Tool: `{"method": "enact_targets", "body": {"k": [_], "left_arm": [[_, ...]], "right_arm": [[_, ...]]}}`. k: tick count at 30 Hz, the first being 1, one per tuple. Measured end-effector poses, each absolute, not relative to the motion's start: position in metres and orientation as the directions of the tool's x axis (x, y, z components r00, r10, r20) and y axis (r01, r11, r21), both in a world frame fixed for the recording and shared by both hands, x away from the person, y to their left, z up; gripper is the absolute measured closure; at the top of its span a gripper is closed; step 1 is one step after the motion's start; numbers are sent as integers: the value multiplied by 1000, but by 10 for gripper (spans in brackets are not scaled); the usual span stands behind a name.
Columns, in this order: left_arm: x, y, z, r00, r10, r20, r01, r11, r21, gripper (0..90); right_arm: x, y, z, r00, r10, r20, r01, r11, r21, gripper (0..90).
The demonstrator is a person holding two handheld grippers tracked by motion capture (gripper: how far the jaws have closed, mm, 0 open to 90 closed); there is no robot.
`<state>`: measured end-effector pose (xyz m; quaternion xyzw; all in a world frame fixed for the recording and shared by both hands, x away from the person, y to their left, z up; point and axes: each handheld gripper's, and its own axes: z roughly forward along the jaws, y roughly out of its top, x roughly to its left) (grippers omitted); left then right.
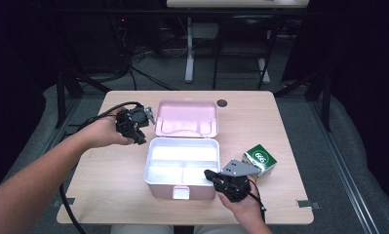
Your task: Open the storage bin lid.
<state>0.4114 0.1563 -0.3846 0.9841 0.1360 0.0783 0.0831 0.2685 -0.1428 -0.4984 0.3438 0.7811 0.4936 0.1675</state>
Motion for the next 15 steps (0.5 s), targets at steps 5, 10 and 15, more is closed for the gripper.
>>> {"method": "enact_targets", "body": {"k": [5, 10, 15], "left_arm": [[408, 155, -384, 961, 242, 137, 220, -962, 159, 732], [407, 155, -385, 965, 230, 129, 211, -966, 148, 716], [406, 153, -385, 966, 215, 141, 199, -972, 123, 700]], "right_arm": [[268, -143, -499, -708, 702, 79, 371, 275, 887, 885], [268, -143, -499, -708, 702, 78, 370, 275, 888, 881], [268, -142, -499, -709, 701, 77, 368, 275, 888, 872]]}}
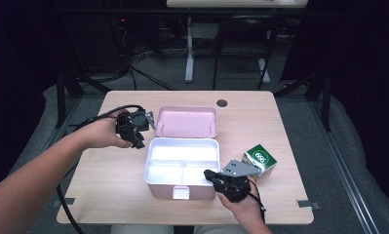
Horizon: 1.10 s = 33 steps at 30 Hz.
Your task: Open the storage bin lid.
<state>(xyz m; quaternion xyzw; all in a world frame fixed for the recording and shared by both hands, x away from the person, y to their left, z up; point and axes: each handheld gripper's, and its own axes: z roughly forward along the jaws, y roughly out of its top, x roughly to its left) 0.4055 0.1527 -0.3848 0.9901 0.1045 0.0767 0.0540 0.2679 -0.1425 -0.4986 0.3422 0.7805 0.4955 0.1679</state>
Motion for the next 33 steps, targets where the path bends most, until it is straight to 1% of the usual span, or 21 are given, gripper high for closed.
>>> {"method": "enact_targets", "body": {"k": [3, 10, 17, 20, 26, 33], "left_arm": [[403, 150, -383, 966, 212, 145, 195, -973, 124, 686], [398, 139, -382, 974, 171, 150, 159, -984, 85, 678], [394, 126, -385, 982, 127, 138, 123, -992, 36, 693], [392, 121, -386, 984, 114, 138, 112, -994, 20, 699], [390, 112, -389, 988, 81, 133, 81, -997, 3, 708], [389, 102, -392, 989, 58, 136, 59, -998, -6, 716]], "right_arm": [[268, -142, -499, -711, 699, 79, 368, 274, 889, 863], [267, -142, -499, -710, 700, 79, 367, 272, 889, 851], [268, -142, -498, -706, 703, 81, 370, 269, 889, 840], [268, -141, -498, -706, 704, 80, 371, 271, 888, 804], [267, -141, -495, -710, 699, 86, 366, 263, 893, 780], [266, -148, -490, -695, 714, 86, 353, 234, 906, 774]]}}
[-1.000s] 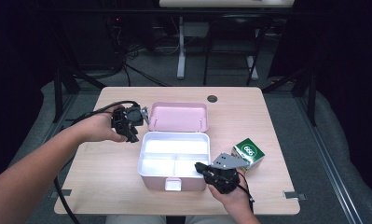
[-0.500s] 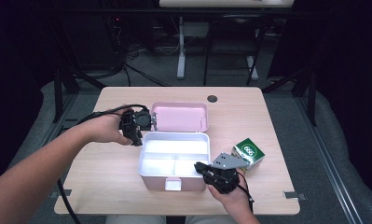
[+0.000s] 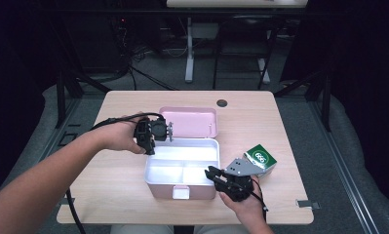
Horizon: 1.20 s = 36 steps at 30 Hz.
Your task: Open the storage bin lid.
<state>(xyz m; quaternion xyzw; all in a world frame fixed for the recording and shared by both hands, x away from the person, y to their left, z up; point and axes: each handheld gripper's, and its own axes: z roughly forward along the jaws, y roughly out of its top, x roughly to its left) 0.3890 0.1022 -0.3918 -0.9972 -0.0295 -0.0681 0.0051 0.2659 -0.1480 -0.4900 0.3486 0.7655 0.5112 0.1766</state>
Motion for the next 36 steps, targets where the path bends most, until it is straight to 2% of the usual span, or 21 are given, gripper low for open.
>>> {"method": "enact_targets", "body": {"k": [36], "left_arm": [[382, 54, -405, 994, -24, 110, -24, -1000, 1, 737]], "right_arm": [[270, -183, -484, -614, 779, 130, 360, 130, 924, 721]]}}
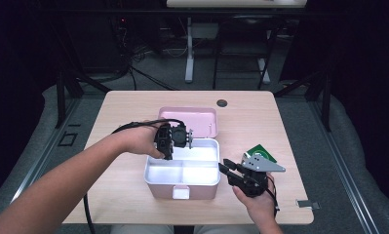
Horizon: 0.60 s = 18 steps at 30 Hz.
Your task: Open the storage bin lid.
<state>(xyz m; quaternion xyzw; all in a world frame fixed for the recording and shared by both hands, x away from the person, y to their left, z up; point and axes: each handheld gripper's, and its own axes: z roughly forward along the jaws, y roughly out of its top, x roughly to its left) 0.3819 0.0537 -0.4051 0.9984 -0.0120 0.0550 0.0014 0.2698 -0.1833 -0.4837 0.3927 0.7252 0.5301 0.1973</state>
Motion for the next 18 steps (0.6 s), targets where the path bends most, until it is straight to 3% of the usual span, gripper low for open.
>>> {"method": "enact_targets", "body": {"k": [18], "left_arm": [[382, 39, -422, 996, -36, 85, -37, -999, 11, 760]], "right_arm": [[276, -193, -490, -587, 797, 142, 384, 120, 915, 720]]}}
